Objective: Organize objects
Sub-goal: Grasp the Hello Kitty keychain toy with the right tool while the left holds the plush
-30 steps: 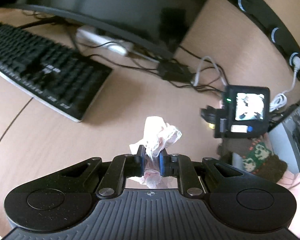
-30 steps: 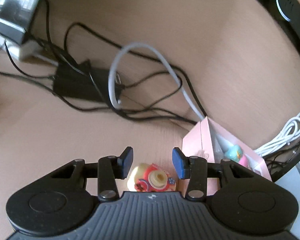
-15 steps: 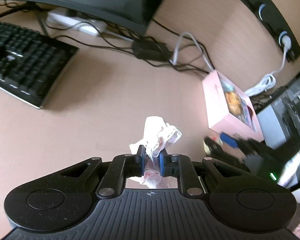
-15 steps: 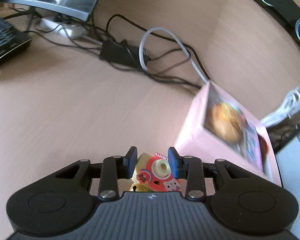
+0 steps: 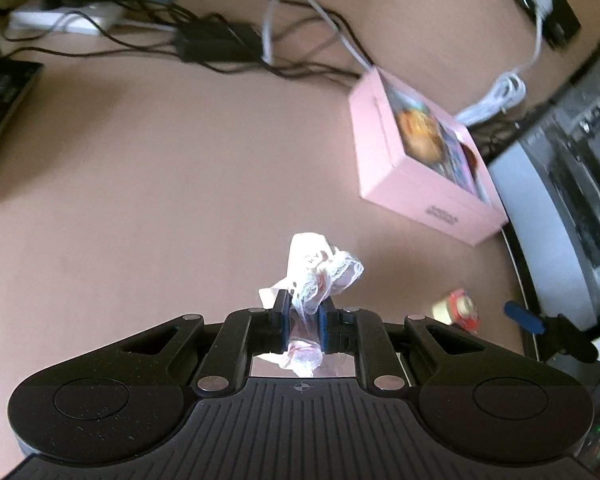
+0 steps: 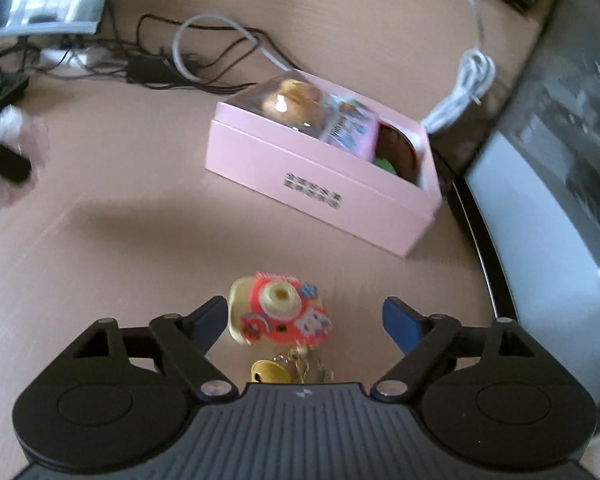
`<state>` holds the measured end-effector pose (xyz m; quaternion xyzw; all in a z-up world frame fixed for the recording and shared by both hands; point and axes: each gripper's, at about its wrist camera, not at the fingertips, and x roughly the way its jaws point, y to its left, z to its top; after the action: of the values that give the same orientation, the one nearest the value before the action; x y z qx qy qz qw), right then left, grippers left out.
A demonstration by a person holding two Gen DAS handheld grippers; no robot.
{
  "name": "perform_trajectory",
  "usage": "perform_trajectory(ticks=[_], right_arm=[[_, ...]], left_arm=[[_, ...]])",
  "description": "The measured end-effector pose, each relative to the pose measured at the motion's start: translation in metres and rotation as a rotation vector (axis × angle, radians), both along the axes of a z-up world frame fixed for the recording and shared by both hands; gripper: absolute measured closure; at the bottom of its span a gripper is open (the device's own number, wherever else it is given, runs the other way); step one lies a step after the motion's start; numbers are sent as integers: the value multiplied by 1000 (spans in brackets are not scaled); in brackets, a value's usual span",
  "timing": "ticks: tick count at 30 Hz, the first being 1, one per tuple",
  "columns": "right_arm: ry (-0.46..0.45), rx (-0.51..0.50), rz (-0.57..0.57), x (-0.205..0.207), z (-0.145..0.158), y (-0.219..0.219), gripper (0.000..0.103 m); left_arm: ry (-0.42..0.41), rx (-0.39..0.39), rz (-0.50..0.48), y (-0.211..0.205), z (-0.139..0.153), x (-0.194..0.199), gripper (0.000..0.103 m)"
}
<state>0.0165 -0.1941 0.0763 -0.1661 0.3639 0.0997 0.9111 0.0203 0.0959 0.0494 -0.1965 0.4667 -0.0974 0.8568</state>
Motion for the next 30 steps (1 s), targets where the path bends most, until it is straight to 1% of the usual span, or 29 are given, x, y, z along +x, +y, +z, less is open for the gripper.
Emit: perform_trajectory(ticks=[2,4,6,9,11,14,17,19,23,27,30], right_arm=[[63,95,-25,3,-1,-8,16],[102,189,-20,2,0,-12,16],[87,229,2,-5,3,-13,16],[38,233,18,-19,8,-16,16],[27,217,-6,-21,7,-19,16],[37,215,-53,-13,5,-23,16],[48,218,-54,-5,4,-19,16],[49,223,-36,-2,3,-12,16],[44,197,-44,7,-2,-2,16],[59,213,-62,12,-6,-2,16],[81,227,-59,14,-9,0,20]], left_arm=[[-8,0,-25,-9,2,-2,87],[-18,13,-38,-15,6,-4,87],[-34,24,-37,-16,12,-7,87],[-44,42,-32,-16,17,-7,87],[-35,58,-33,-19,16,-7,87],[-24,116,-46,-27,15,-6,87],[-30,197,-63,-34,16,-7,87],[-42,223,-73,-37,19,-8,87],[-58,233,-89,-39,22,-12,87],[-60,225,-92,-38,23,-16,87],[-49,213,-84,-36,20,-18,87]])
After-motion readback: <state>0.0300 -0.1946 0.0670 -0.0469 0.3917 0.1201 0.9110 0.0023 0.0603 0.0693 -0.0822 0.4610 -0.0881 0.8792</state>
